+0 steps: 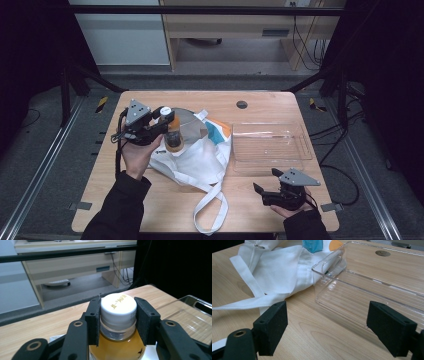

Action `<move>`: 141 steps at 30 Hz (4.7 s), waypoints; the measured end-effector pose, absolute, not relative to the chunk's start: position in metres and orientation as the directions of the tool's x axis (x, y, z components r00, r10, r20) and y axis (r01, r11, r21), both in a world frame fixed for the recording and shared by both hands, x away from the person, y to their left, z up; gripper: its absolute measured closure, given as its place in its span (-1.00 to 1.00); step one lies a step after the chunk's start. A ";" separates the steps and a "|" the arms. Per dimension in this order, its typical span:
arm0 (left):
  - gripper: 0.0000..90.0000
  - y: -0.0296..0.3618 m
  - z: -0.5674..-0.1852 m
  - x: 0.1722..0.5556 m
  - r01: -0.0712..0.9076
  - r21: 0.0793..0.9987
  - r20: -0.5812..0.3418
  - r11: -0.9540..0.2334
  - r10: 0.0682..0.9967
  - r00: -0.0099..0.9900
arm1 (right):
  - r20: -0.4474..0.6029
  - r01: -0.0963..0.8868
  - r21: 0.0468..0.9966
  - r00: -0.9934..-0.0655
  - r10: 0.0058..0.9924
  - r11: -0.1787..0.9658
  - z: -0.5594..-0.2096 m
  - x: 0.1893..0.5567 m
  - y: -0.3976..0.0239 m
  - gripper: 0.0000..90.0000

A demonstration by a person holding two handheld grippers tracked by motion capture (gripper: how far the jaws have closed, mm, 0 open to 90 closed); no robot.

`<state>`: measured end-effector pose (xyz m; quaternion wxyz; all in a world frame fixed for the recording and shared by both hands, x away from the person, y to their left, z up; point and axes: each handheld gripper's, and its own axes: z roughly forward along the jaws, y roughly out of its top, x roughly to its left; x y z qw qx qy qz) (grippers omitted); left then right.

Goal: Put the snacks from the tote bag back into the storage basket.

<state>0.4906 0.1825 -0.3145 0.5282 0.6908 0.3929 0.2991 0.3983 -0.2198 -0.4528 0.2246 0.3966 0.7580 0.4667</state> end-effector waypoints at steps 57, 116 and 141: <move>0.31 0.040 -0.279 0.479 0.148 0.973 0.036 -0.179 0.745 0.666 | 0.024 0.387 0.886 -0.588 0.809 0.255 -0.453 0.398 -0.219 -0.64; 0.31 -0.024 -0.329 0.505 0.203 0.949 0.030 -0.241 0.712 0.702 | 0.036 0.391 0.885 -0.601 0.798 0.254 -0.454 0.398 -0.218 -0.65; 0.31 -0.021 -0.359 0.508 0.239 0.935 0.020 -0.264 0.710 0.704 | 0.029 0.390 0.882 -0.604 0.797 0.263 -0.455 0.398 -0.218 -0.65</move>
